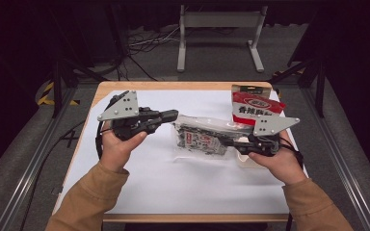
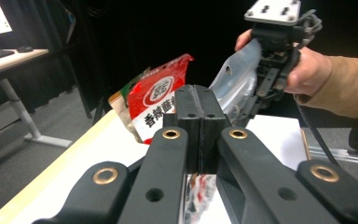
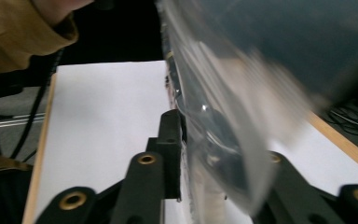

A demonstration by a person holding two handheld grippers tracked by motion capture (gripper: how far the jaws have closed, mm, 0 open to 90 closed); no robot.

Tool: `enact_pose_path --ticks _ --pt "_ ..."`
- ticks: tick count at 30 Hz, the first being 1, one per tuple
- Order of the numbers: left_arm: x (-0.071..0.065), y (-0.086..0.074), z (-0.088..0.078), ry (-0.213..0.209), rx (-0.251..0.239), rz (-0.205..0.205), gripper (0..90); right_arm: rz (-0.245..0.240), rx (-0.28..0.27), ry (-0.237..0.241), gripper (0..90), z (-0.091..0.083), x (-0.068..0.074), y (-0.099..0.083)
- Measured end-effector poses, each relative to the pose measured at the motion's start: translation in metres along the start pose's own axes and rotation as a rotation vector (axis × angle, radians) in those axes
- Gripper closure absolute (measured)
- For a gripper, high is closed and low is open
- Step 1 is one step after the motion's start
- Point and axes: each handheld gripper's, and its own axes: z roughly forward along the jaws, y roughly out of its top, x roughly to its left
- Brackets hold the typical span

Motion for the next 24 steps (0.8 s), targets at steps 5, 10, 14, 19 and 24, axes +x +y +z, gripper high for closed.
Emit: enact_pose_path --ticks 5,10,14,19,24 --pt "0.002 -0.002 -0.004 -0.002 0.009 -0.051 78.7 0.007 -0.005 0.038 76.8 -0.002 0.006 0.007" --pt "0.002 -0.007 -0.007 0.02 0.028 -0.072 54.8 0.025 -0.02 0.012 76.9 -0.015 0.005 0.013" --pt "0.004 -0.014 -0.013 0.045 0.03 -0.099 34.0 0.051 -0.042 0.011 76.8 -0.031 0.001 0.019" --pt "0.004 -0.026 -0.016 0.045 0.066 -0.118 32.9 0.056 -0.043 -0.007 76.8 -0.045 -0.001 0.027" --pt "0.004 -0.037 -0.016 0.067 0.119 -0.128 30.5 0.082 -0.034 -0.027 76.7 -0.057 -0.003 0.037"
